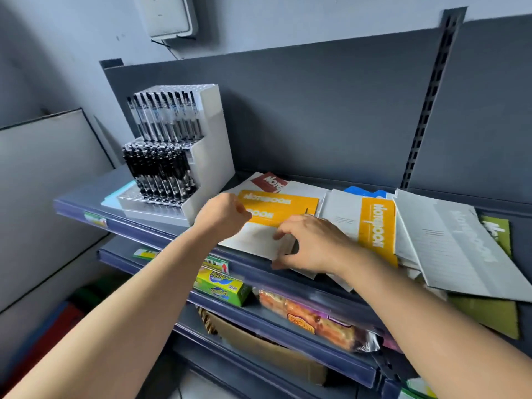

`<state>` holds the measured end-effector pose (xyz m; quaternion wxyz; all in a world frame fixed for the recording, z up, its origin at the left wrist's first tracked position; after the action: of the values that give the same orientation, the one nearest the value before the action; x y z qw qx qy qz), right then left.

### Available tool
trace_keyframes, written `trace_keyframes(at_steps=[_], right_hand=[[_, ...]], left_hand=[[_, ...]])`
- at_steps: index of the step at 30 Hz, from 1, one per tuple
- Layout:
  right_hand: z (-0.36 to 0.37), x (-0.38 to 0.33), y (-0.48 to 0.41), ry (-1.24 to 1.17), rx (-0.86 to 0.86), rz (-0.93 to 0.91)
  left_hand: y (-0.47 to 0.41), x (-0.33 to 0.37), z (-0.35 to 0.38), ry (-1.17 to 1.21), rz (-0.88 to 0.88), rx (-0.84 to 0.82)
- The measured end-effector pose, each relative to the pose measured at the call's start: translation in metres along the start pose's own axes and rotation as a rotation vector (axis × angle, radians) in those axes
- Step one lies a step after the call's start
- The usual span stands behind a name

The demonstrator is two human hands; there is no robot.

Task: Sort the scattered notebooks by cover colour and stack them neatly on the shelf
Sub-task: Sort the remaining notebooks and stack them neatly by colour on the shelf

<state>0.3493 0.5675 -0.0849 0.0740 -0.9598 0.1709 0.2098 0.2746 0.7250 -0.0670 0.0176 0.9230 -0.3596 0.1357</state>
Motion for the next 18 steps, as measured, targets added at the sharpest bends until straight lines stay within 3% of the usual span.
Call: trace_keyframes(at_steps=[8, 18], right_hand=[[0.019, -0.001, -0.040, 0.169, -0.195, 0.052], [0.003, -0.012, -0.047, 0.256, -0.074, -0.014]], left_hand=[[0.007, -0.042, 0.007, 0.163, -0.062, -0.039], [0.002, -0.035, 0.003, 0.338, -0.086, -0.075]])
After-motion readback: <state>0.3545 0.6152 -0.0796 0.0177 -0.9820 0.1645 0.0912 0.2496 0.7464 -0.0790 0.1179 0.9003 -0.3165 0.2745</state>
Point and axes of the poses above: each hand's wrist, its own y-axis away from the middle knuckle, its own z-axis out of the palm, x = y × z, the point moved 6 cm from there along -y, towards the middle knuckle, and after that the axes turned 7 degrees about -y, right-handed, at the moved point
